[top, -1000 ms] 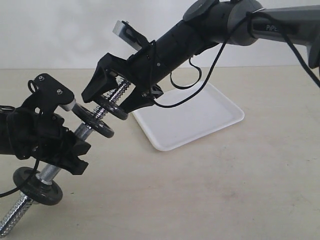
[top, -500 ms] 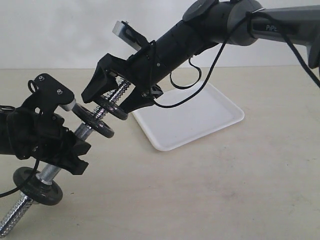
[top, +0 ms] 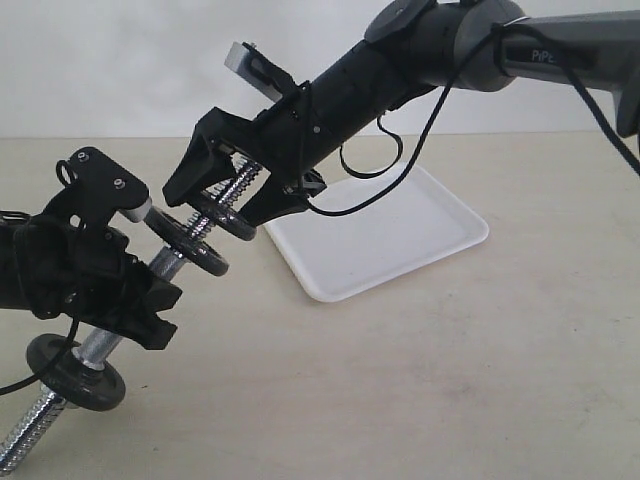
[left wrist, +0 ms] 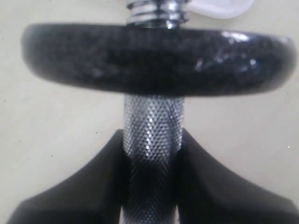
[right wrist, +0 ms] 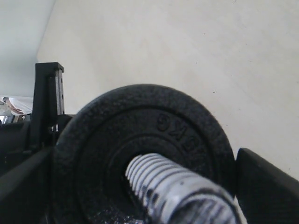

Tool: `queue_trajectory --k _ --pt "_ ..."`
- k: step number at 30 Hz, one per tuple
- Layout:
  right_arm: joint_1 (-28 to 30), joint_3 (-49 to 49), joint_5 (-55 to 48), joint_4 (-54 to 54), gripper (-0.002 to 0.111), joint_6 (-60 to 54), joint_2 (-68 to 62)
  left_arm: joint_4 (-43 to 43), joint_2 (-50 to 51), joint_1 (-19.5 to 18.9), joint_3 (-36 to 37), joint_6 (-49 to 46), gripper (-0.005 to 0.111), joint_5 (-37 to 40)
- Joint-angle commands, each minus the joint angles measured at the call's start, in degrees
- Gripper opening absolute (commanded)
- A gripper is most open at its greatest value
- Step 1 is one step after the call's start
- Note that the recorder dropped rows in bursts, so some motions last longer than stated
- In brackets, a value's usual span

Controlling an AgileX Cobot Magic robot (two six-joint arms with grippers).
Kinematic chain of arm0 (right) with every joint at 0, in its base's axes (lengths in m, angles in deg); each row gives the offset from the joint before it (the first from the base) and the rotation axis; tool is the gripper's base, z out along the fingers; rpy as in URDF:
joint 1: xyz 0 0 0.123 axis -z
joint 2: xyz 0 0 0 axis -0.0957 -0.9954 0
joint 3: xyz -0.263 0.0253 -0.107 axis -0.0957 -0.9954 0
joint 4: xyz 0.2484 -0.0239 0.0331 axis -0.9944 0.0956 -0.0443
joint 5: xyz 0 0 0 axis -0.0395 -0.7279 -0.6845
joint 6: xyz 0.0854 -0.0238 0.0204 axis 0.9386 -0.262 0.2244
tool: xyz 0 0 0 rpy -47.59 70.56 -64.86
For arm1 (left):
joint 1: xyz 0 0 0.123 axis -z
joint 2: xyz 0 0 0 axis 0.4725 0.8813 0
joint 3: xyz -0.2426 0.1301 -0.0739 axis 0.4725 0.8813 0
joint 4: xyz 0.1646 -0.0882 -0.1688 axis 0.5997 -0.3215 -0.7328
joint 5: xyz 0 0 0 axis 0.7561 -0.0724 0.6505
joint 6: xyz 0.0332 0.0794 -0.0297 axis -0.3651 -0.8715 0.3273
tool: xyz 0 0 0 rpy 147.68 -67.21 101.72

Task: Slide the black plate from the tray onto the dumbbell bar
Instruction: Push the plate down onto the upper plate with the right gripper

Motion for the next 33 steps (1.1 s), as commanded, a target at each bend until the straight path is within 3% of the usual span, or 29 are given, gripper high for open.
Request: queue_trajectory --k 1,5,11,19,24,33 --pt "-0.3 0.7 -2.6 -3.8 0.035 -0.3 1.5 -2.9 -2.6 0.2 -2.3 0.7 0.004 -3.9" --pt "-0.3 0.7 -2.6 -3.7 0.039 -0.3 1.5 -2.9 -2.6 0.2 -2.3 0.7 0.004 -3.9" --pt "-0.6 0.7 -2.6 -3.7 0.058 0.2 1.5 -2.9 -2.6 0.2 -2.3 0.7 0.004 -4.1" --pt "-0.8 0.7 -2.6 -3.7 0.058 0.3 1.5 -2.9 -2.6 0.2 -2.3 0.7 0.004 -4.3" --pt "-0.8 0.7 -2.6 -3.5 0.080 1.0 1.5 -2.9 -2.6 0.2 -2.3 0.7 0.004 -4.3" --pt "-0.8 0.7 -2.6 -2.4 0.081 1.6 1.5 -3.1 -2.6 0.2 -2.3 0.7 0.004 -4.3"
